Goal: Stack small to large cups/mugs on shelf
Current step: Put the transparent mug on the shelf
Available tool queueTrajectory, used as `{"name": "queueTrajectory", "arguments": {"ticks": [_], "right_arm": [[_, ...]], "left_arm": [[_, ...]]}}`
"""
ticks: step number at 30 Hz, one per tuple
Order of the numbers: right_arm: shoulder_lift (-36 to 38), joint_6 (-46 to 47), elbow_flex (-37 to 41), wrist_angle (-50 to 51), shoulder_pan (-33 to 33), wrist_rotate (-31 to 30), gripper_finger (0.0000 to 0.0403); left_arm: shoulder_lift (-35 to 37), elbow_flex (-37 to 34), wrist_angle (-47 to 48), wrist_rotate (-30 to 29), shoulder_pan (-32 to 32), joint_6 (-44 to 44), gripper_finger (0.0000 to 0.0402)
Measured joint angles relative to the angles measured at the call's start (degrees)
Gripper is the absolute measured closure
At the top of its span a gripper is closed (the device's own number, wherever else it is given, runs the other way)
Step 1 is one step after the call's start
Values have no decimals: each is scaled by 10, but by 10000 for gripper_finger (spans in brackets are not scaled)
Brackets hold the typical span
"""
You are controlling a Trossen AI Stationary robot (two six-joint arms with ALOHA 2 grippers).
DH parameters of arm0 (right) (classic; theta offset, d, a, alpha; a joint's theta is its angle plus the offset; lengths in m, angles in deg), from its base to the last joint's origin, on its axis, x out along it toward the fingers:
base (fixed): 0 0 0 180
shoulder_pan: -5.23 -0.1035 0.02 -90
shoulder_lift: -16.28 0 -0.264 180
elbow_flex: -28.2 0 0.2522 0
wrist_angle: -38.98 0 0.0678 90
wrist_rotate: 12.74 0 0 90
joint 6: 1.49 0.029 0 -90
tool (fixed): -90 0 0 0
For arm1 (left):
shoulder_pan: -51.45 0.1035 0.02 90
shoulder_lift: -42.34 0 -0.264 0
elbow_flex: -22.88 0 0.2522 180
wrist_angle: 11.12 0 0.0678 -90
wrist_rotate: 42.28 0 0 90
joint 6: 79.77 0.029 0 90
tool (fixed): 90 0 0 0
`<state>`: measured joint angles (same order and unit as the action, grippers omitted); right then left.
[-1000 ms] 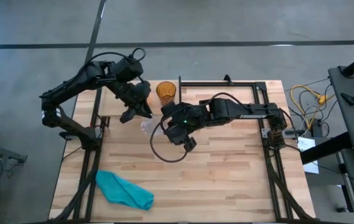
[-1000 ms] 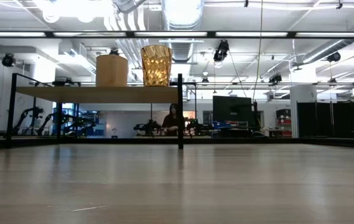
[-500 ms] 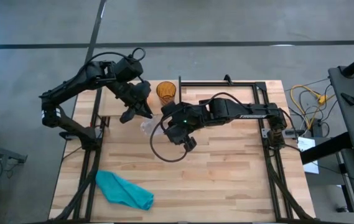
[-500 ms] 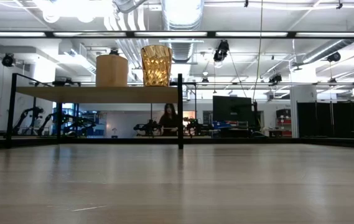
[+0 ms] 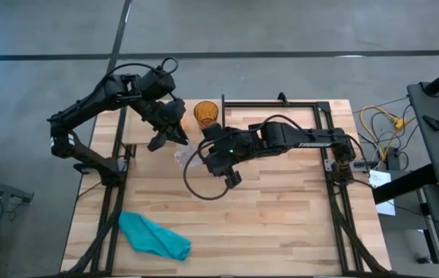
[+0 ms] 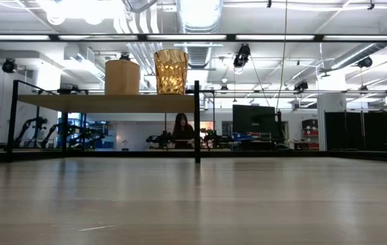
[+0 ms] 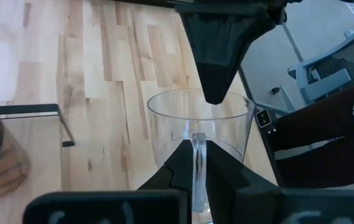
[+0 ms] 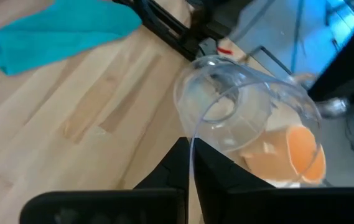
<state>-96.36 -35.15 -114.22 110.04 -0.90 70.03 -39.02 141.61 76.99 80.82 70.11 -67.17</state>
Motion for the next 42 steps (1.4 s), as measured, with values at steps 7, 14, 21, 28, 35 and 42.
{"name": "queueTrajectory", "arguments": {"ticks": [7,14,21,28,35,42], "right_arm": [[0,31,0,-2,1,-14,362],[0,54,0,-4,2,-21,317],[2,46,-7,10,-5,-73,288],[11,58,-44,48,-14,-107,286],[22,108,-50,74,-14,-126,289],[37,150,-49,85,-14,-139,292]], "left_arm": [[1,1,0,-2,0,-1,399],[1,1,1,-27,0,-2,399],[1,0,15,-63,0,-2,400],[3,-2,34,-99,-1,-2,400],[18,-2,33,-126,-1,-20,400],[64,-1,37,-250,-4,-98,400]]}}
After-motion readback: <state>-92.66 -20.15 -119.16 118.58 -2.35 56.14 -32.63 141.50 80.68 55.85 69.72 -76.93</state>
